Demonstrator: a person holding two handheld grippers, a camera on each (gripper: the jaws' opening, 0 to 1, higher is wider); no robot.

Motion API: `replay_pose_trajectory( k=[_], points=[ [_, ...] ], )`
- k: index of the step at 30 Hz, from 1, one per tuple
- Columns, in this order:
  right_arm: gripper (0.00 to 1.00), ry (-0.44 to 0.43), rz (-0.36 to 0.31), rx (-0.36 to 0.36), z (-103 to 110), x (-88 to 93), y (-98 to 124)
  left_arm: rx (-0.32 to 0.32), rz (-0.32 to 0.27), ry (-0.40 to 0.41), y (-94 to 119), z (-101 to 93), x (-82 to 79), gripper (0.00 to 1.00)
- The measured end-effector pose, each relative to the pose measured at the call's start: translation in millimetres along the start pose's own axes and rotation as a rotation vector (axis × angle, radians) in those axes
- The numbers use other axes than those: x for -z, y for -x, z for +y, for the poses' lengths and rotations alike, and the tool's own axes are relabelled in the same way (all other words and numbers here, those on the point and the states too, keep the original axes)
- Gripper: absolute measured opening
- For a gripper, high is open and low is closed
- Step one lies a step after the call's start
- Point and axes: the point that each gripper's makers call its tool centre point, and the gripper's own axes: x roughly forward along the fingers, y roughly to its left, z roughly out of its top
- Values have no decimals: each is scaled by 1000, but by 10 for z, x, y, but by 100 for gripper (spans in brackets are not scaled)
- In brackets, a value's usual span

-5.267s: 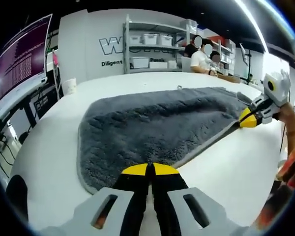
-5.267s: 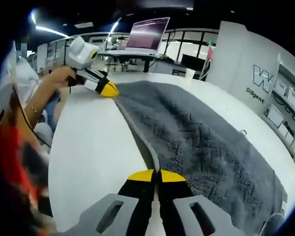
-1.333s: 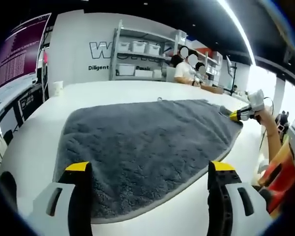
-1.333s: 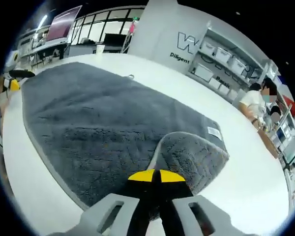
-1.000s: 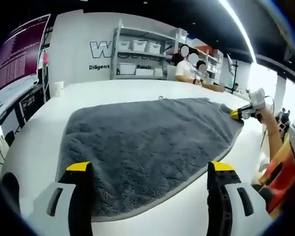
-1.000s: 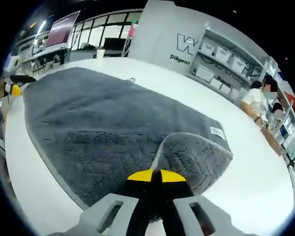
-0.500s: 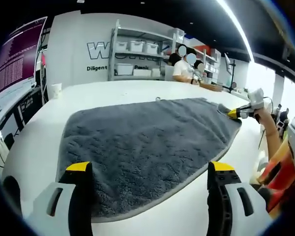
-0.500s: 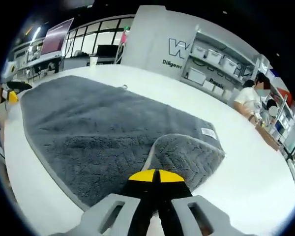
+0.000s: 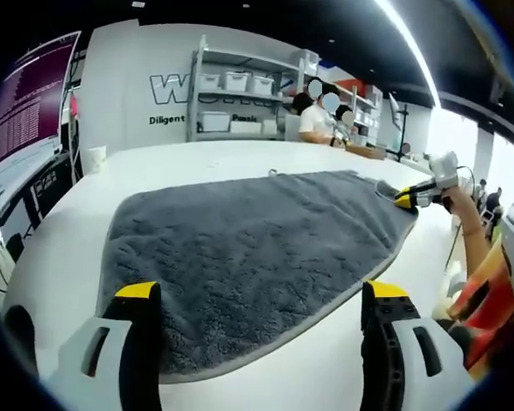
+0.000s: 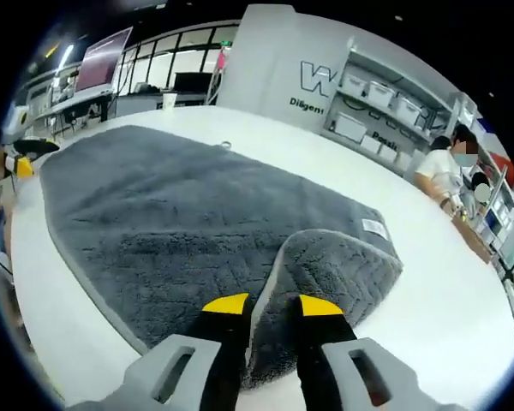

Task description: Open the folded towel by lifting each exposed corner and separating the folded layers until the towel lies flat within the target outline without major curled edges

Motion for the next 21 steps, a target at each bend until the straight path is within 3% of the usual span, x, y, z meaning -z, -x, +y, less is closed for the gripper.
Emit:
replay_pose_trajectory(
  k=[9, 21],
  points=[
    [0, -44, -17, -24, 21, 12, -23, -20, 7, 6, 45, 57, 31, 94],
    [0, -58, -70, 21, -75, -22, 111, -9, 16, -1, 18, 29, 26, 94]
  ],
)
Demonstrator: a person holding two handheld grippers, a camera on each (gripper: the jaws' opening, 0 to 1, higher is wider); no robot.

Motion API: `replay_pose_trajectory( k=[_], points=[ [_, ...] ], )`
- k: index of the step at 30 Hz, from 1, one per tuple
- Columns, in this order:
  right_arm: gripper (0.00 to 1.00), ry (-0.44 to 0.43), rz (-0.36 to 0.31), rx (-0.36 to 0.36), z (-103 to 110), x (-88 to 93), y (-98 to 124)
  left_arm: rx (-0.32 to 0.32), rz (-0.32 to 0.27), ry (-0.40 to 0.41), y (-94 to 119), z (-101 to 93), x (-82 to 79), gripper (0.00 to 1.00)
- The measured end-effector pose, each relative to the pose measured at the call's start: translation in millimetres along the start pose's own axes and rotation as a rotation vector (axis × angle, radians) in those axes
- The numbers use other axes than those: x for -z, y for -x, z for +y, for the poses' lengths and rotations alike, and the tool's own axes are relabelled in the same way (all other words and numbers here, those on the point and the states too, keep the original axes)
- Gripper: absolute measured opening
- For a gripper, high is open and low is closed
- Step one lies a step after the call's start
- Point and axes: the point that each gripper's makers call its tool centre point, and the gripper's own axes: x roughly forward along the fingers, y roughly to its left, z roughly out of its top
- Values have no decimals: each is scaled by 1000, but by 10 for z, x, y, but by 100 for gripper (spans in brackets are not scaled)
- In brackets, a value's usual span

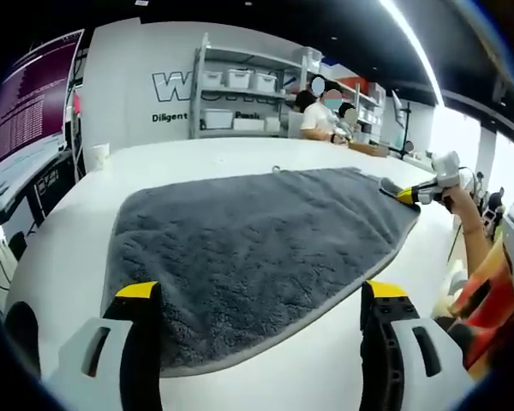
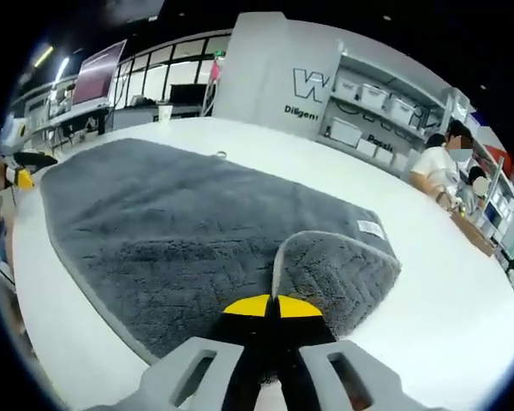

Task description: Open the folded towel by lifting each exposed corner and separating the folded layers until the towel lies flat within the target outline without major curled edges

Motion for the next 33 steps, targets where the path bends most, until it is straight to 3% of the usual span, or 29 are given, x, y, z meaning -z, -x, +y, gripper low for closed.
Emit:
replay_pose_trajectory(
  k=[6, 10, 17, 23, 30, 33],
  points=[
    [0, -86, -90, 118, -252, -32, 274, -1, 0, -14, 7, 0, -41, 94],
    [0, -144, -111, 189, -373, 85, 441, 9, 2, -23, -14, -27, -56, 94],
    [0, -208, -67, 252, -473, 454, 651, 26, 12, -31, -51, -76, -46, 94],
    [0, -218, -24, 280, -494, 605, 708, 29, 10, -34, -44, -103, -49, 94],
    [32, -206, 34, 390, -663, 658, 883, 20, 9, -32, 3, -87, -40, 94],
    [38, -175, -5, 408, -703, 522, 953, 14, 9, -30, 17, -72, -38, 94]
  ],
)
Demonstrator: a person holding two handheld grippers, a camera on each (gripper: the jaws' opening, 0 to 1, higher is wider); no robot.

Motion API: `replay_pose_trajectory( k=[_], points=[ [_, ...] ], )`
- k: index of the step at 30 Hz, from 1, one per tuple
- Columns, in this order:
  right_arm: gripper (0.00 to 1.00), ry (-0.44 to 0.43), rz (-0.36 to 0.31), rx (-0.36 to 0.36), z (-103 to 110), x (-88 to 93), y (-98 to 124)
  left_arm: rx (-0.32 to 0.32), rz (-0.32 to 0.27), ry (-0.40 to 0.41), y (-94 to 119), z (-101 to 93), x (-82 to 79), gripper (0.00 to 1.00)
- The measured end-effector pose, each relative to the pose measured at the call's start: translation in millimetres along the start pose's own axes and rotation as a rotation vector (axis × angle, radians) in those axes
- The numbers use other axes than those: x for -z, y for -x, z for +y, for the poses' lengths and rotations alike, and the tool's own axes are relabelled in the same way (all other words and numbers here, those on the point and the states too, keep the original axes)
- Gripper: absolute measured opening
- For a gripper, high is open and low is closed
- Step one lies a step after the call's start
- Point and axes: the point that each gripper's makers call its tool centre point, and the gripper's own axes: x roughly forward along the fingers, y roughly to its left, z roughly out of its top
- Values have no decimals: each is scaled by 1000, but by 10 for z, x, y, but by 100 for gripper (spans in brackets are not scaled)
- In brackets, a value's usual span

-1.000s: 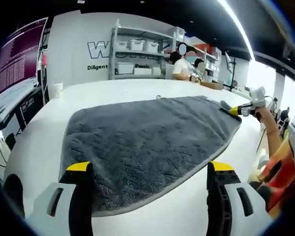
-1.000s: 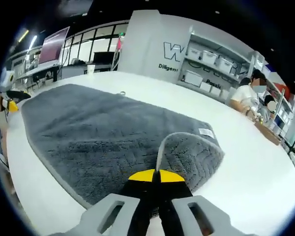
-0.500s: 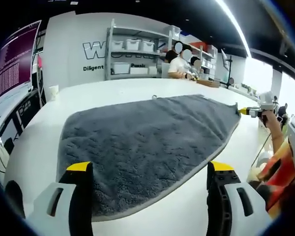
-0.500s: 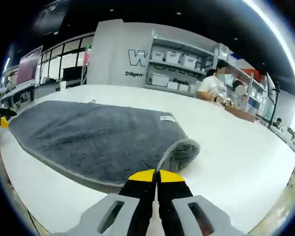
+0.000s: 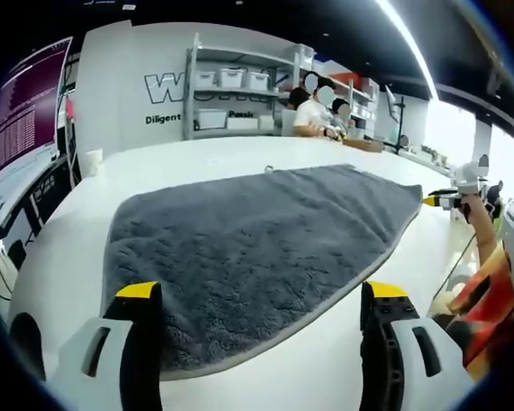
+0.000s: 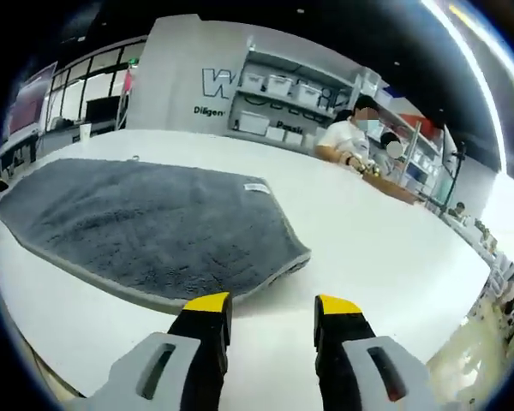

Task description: Open the folded towel by lifting each exposed corner and separating the folded layers until the towel lies flat within the target outline without major curled edges

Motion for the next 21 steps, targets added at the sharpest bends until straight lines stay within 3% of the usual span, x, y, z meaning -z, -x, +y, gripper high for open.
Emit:
replay_pose_trajectory(
  k=[5, 8, 14, 21],
  points=[
    [43, 46, -120, -124, 282, -392, -34, -1, 7, -1, 6, 0, 14, 93],
    [46, 88, -102, -163, 425, -427, -138, 3, 5, 2, 5, -13, 22, 93],
    [47, 63, 15, -144, 355, -151, -337, -11, 8, 5, 46, 30, 30, 93],
    [45, -16, 61, -121, 220, 101, -391, -19, 17, 3, 60, 73, 59, 93]
  ],
)
